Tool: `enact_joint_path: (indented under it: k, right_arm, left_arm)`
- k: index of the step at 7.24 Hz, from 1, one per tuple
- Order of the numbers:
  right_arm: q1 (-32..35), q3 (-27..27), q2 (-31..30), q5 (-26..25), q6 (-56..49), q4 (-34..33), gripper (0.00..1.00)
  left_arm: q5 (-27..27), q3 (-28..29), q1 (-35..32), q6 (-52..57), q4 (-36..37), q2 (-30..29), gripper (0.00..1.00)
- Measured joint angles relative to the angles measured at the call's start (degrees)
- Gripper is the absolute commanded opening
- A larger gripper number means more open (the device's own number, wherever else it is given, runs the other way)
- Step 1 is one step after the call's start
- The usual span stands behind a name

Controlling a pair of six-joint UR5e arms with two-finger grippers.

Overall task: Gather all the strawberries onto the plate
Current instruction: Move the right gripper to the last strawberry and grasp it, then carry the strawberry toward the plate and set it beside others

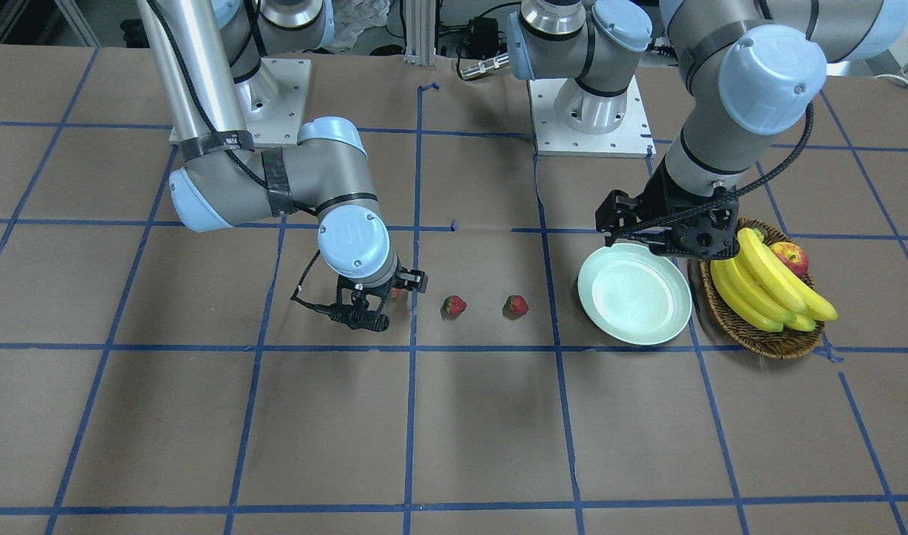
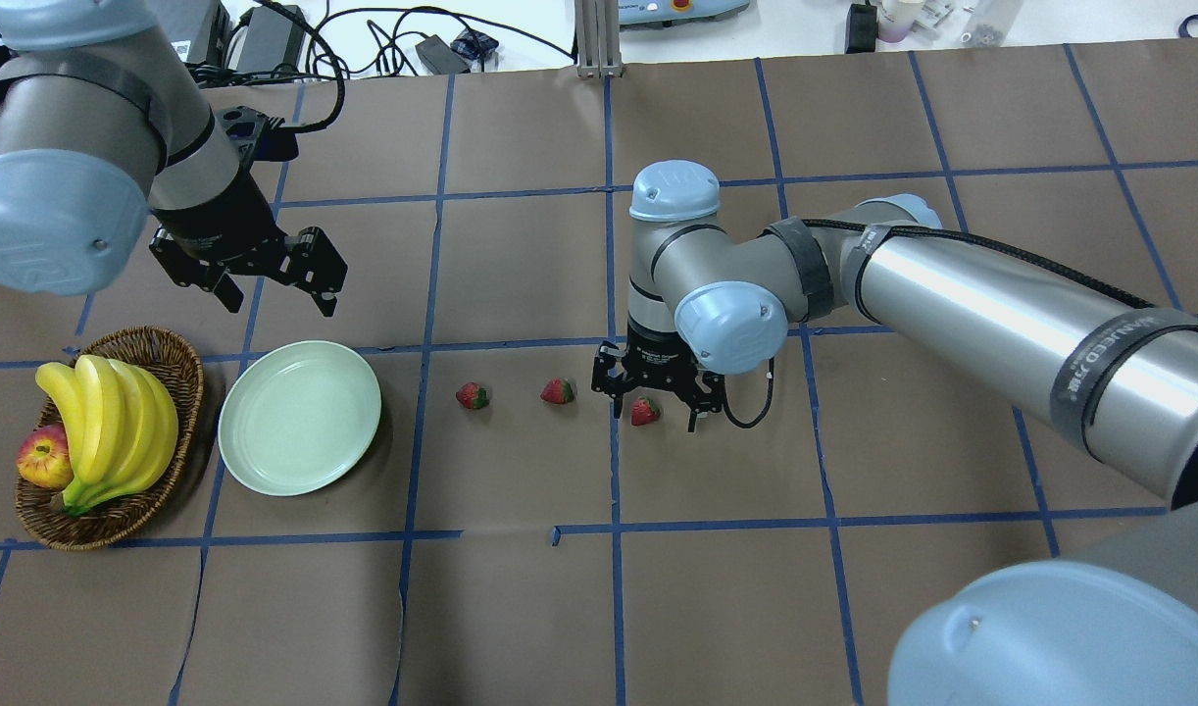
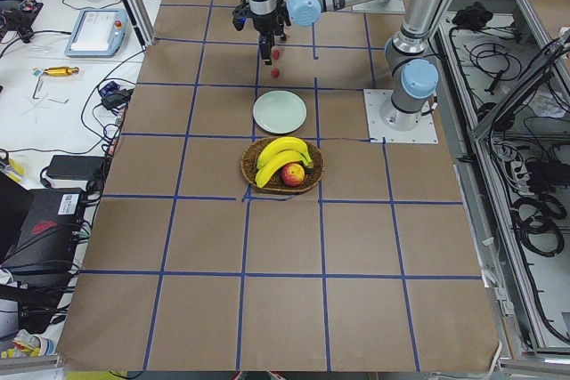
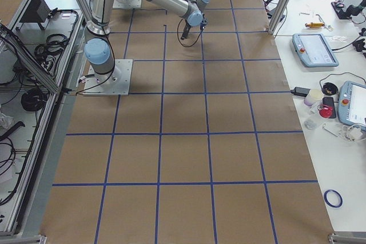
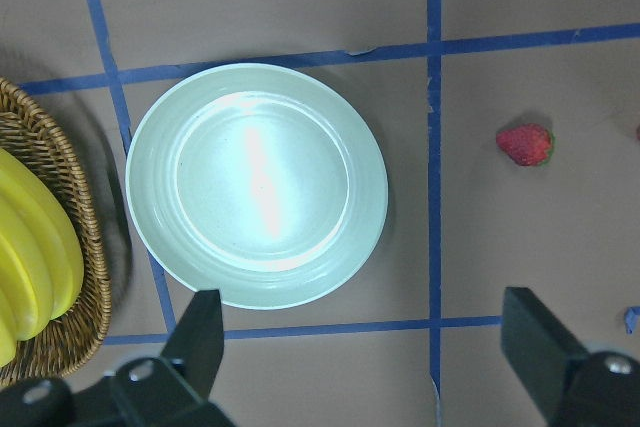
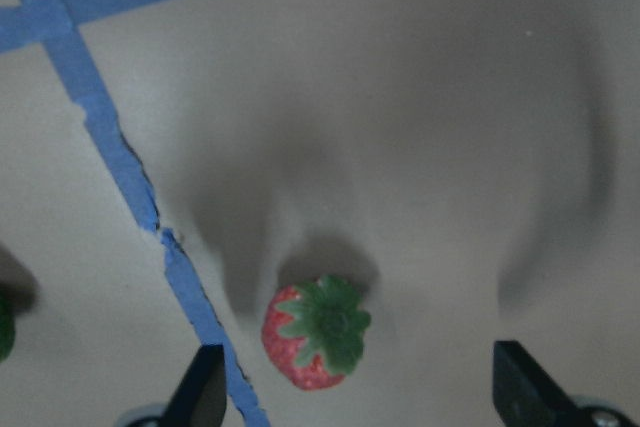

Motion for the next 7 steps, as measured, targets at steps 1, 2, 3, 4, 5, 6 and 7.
enact_joint_path:
  k: [1,2,3,4,5,6,7]
  right_arm:
    - [0.0,0.0,0.3,0.0,0.0,-0.7,0.44]
    - [0.0,0.0,0.5,0.0,0.0,-1.0,0.09]
    - [0.0,0.0,0.5,0.0,0.0,-1.1,0.0]
    - [0.0,-0.1,0.6,0.0,0.1,-1.1,0.0]
    - [0.0,-0.3,0.6,0.1,0.1,-1.1,0.0]
    - [0.0,-0.6,0.4,0.1,0.1,-1.1,0.0]
    - [0.0,-1.3,0.0,-0.2,0.1,-0.9,0.0]
  left_arm:
    - [0.0,0.0,0.0,0.0,0.0,0.0,1.0]
    - [0.0,0.0,0.0,0.0,0.0,0.0,1.0]
    - [0.0,-0.1,0.0,0.0,0.0,0.0,1.0]
    - [0.0,-0.1,0.0,0.0,0.0,0.0,1.0]
    - [0.0,-0.1,0.0,0.0,0.0,0.0,1.0]
    - [0.0,0.0,0.0,0.1,0.0,0.0,1.0]
    - [0.0,0.0,0.0,0.2,0.0,0.0,1.0]
